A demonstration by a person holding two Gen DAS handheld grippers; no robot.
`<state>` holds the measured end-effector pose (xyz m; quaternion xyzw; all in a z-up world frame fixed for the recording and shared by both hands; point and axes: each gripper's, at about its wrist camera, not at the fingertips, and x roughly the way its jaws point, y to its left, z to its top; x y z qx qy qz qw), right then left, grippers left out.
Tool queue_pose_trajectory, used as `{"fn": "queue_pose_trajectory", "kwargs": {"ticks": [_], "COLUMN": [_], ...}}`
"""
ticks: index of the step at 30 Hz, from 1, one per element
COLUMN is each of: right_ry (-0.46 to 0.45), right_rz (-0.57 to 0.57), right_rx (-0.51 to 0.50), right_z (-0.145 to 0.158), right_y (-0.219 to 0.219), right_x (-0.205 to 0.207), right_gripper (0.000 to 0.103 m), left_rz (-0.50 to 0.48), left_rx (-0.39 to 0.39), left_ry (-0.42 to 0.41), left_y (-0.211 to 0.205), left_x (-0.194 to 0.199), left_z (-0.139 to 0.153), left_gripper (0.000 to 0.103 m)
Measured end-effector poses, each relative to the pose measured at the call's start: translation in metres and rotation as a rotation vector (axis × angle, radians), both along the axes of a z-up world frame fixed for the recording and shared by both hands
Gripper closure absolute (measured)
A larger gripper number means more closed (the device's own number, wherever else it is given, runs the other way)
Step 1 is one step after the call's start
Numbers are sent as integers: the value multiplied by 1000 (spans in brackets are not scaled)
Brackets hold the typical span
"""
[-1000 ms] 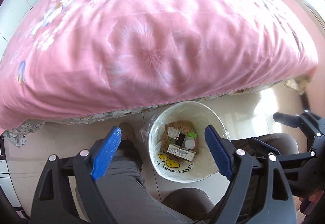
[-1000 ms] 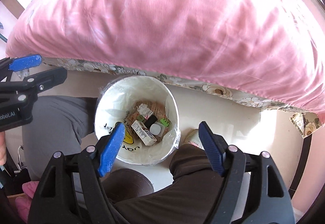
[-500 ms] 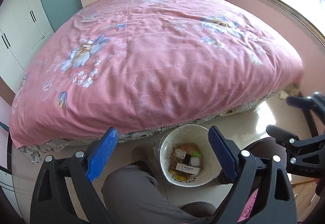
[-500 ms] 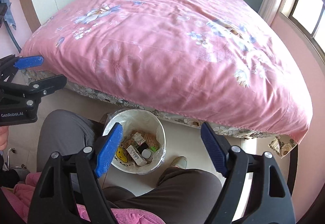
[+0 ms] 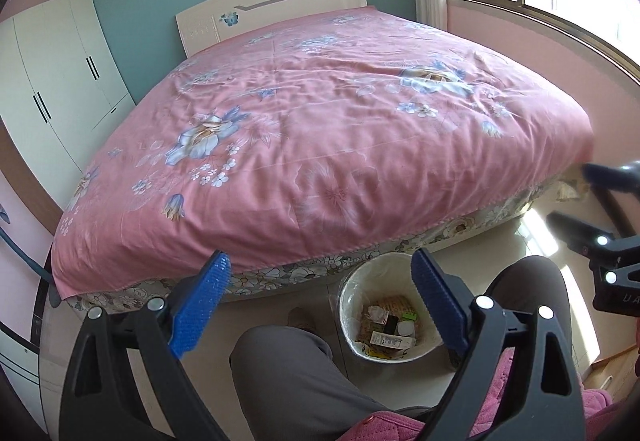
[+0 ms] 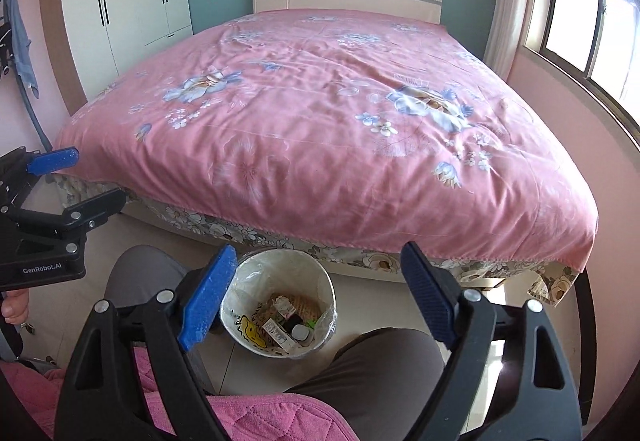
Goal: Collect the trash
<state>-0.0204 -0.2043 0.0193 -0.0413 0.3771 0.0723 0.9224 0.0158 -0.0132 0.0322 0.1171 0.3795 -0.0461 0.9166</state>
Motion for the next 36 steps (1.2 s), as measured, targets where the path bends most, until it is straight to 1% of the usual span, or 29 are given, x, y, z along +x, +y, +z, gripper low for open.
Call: {"fn": "queue_pose_trajectory", "kwargs": {"ticks": [3,6,8,11,14,18,24,36], "right_ry": [-52,-50,-32,-20,-29,-52,-65,-67], "right_rz": [-45,-76,-75,-84,-82,-75,-73,-80], "right_rx": [-41,-40,-26,-51,-55,-62,-46,-59], "right_z": [-2,-6,-9,-11,-9,-5,-1,0], "right_y": [2,-1,-2,0,1,5,6,9], "right_x": [-11,-16,-19,-21,-24,-27,-29,-29], "right_gripper": [17,17,17,17,17,17,17,17], "left_rz": [-5,0,4,14,17,4,7,12], "left_rx": [14,11,-6,-18,-28,-20,-11,-10], "left_ry": [-23,-31,-20,-7,6,17,3,-14], "left_y": [-3,-3,-2,-1,0,-5,-5,-5], "left_x": [-9,-13,-14,-16,-16,-19,-22,-25], "left_z": [3,5,4,2,2,0,4,8], "left_gripper": [10,9,9,9,9,9,8,8]}}
